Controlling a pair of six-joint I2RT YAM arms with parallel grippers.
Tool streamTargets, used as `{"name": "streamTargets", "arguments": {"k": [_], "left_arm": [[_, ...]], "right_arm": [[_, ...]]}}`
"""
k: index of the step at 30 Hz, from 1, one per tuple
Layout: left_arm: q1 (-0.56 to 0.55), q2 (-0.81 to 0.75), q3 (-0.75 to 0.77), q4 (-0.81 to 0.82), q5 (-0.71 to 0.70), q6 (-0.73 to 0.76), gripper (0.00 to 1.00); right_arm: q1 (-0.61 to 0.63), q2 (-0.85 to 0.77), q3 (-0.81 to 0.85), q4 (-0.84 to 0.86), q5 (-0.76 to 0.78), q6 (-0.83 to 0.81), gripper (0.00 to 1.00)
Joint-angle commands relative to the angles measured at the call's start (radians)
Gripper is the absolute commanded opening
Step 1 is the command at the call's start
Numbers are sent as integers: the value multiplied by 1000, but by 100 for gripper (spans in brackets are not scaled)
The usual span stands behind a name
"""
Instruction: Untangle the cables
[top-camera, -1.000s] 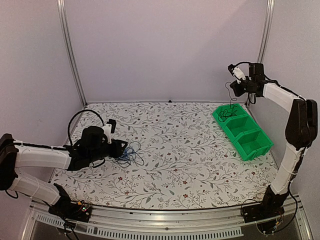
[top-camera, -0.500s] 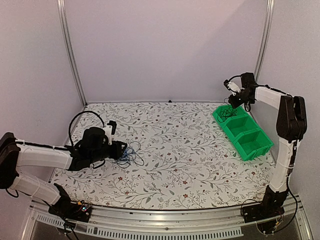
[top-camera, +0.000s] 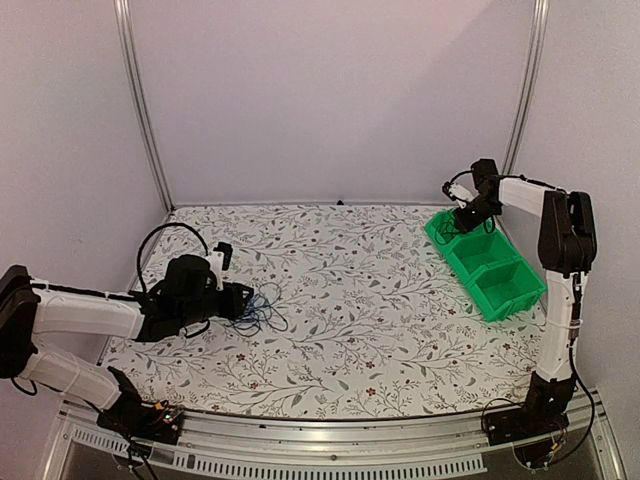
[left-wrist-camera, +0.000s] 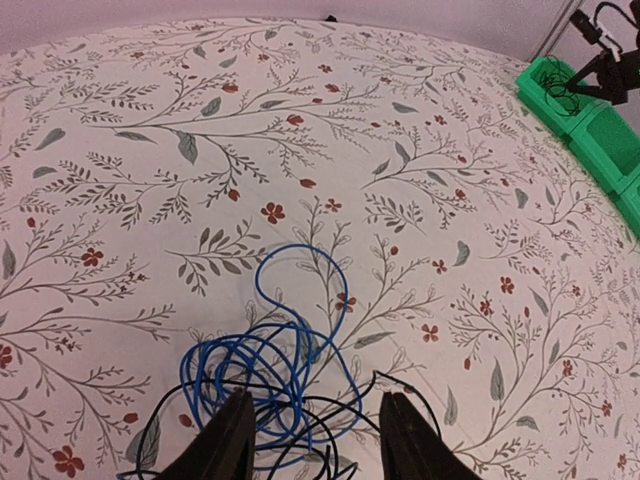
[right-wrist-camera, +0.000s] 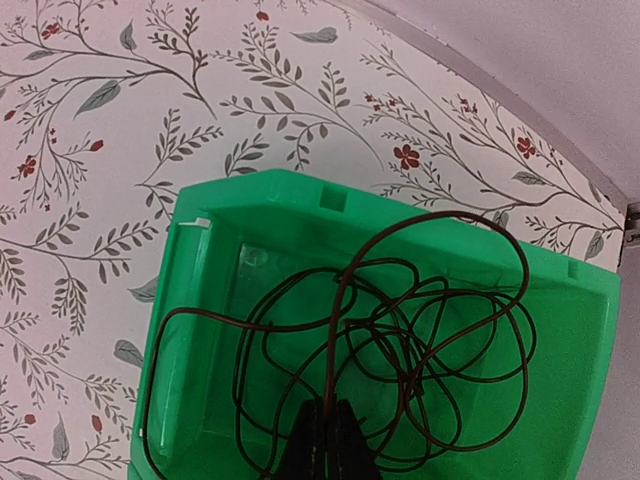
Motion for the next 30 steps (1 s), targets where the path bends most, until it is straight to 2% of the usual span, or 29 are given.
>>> {"name": "streamTargets", "arguments": {"k": [1,4,8,15,21,28,30], "left_arm": [[-8,-27,2,-15,-14,0,42],[-7,-24,2,-6,-19,1,42],[-8,-13,11,-3,-15,1,42],[-7,-3,12,2,-11,4,42],[-7,3,12,9,-6,-2,42],[-8,-20,16,-20,-11,-2,42],[-8,-39,13,-32,-20,1,42]], "right_arm": [[0,-21,60,-64,-15,35,0],[-1,-47,50,-80,-17,40,0],[2,-26,106,-209,-33,40,0],[4,-90,78,-299,-12,54,0],[3,-75,97,-267,51,28,0],[4,64,216,-254,80,21,0],[4,78,218,-254,79,23,8]]}}
